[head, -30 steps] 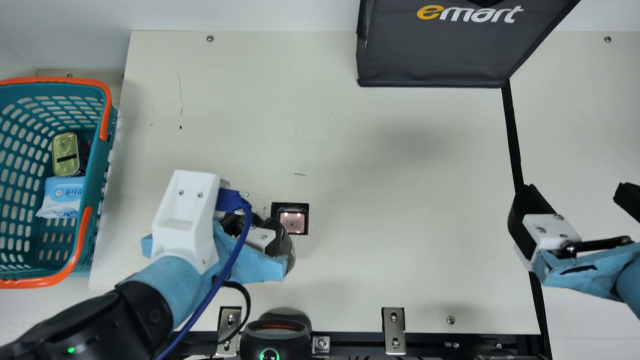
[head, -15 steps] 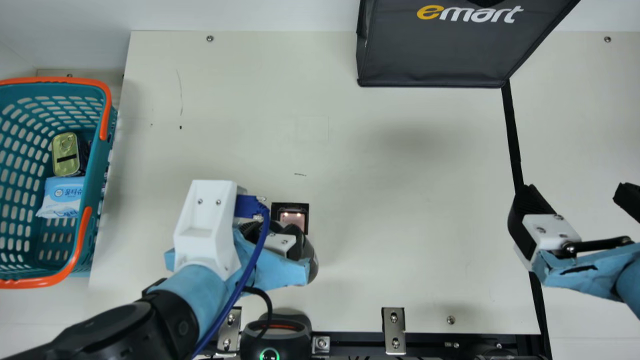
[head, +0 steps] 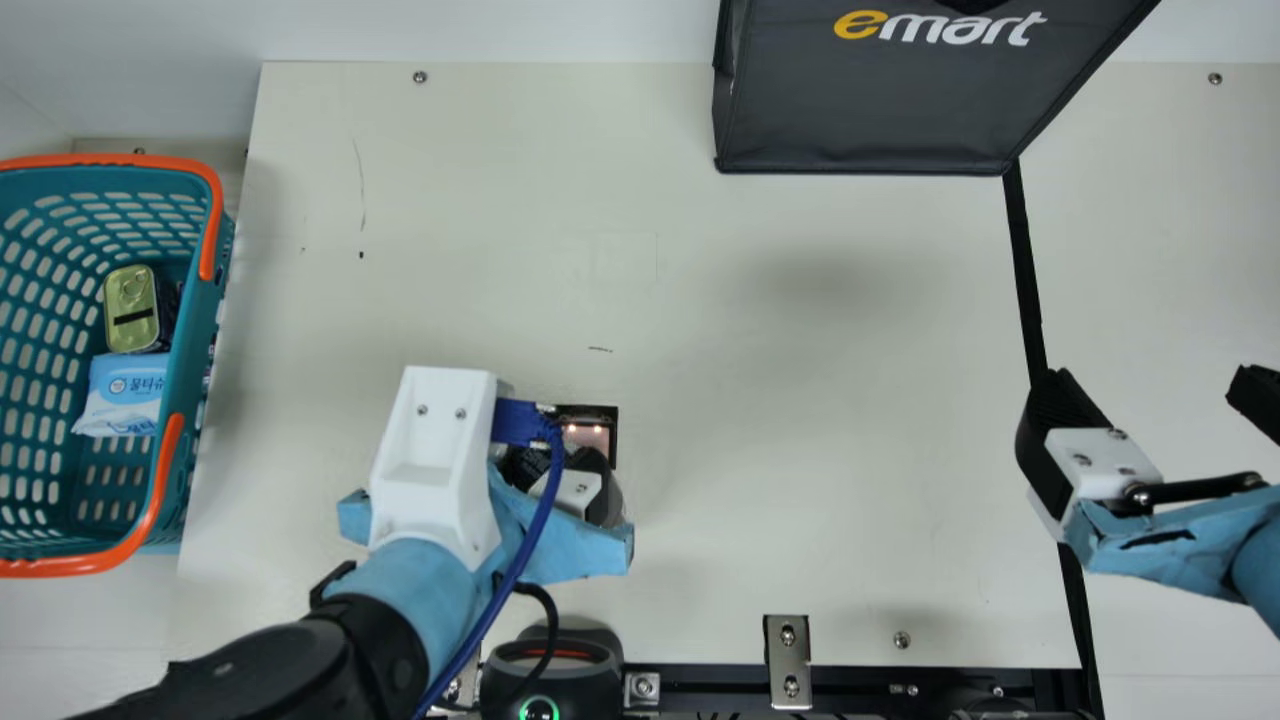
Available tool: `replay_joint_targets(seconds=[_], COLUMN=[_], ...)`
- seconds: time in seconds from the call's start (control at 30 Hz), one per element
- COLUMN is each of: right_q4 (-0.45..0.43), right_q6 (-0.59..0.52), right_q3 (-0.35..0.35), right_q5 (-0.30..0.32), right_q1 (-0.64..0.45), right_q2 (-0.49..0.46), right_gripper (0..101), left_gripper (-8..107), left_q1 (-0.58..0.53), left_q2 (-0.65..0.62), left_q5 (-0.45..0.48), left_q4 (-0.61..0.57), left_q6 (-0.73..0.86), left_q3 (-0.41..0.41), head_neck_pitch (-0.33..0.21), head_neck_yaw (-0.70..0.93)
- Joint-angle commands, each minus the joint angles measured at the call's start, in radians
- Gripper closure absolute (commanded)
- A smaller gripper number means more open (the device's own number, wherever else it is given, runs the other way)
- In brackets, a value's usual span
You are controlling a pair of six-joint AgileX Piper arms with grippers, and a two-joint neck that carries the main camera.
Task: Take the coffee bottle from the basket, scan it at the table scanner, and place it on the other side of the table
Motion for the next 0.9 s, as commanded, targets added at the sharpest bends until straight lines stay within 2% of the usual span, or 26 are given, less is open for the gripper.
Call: replay_joint_targets(seconds=[0.0, 0.5, 0.87], right_q4=[0.000, 0.000, 0.000], right_q6=[0.000, 0.000, 0.000], right_q3=[0.000, 0.000, 0.000], right_q5=[0.000, 0.000, 0.000], right_q1=[0.000, 0.000, 0.000], right_q2=[0.000, 0.000, 0.000], right_gripper=[6, 6, 6], left_gripper=[107, 107, 107], left_q1=[-0.015, -0.117, -0.129], left_q2=[0.003, -0.013, -0.038], left_q5=[0.015, 0.053, 0.030], left_q4=[0.032, 0.220, 0.166], left_q6=[-0.004, -0.090, -0.033], left_q3=[0.000, 0.044, 0.066], head_neck_pitch=[-0.027, -0.027, -0.027], head_neck_yaw=[0.000, 0.000, 0.000])
